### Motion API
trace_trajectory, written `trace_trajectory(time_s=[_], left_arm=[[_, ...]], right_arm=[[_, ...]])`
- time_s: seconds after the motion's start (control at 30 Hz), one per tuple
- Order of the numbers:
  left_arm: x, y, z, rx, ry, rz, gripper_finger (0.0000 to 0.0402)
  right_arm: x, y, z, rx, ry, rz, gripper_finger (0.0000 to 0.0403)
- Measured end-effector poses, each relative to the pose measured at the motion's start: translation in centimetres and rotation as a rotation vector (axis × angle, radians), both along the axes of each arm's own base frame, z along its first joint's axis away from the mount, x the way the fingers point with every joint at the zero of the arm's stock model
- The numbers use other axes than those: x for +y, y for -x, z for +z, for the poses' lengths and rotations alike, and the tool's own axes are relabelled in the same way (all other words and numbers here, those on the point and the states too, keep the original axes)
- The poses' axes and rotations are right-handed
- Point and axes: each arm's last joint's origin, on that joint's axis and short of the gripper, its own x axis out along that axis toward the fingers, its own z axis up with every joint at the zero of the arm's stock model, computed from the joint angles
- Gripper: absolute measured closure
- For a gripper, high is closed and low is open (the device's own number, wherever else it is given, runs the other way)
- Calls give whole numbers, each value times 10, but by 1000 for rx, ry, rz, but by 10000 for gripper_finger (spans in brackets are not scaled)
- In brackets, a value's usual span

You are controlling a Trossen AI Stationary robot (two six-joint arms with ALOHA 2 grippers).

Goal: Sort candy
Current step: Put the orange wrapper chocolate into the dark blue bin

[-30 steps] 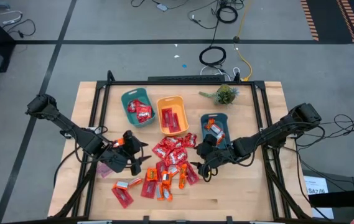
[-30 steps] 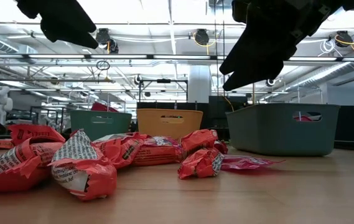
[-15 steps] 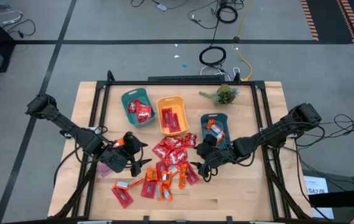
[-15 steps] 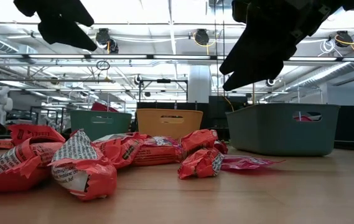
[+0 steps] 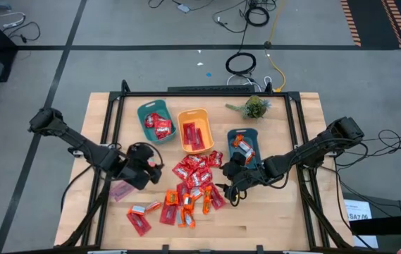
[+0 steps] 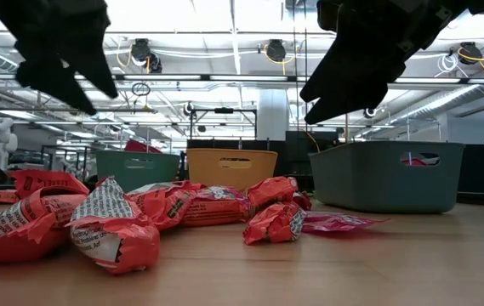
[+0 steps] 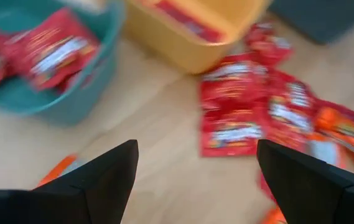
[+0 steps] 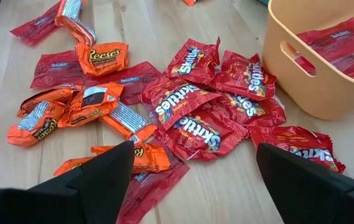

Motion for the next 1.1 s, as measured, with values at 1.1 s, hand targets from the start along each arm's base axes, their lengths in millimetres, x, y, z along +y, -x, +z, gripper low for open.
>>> trace_trajectory(time_s=[1.1], left_arm=[[34,-29,-84,468,107,503,63]], right_arm=[[0,0,0,-8,-62,-45,71]])
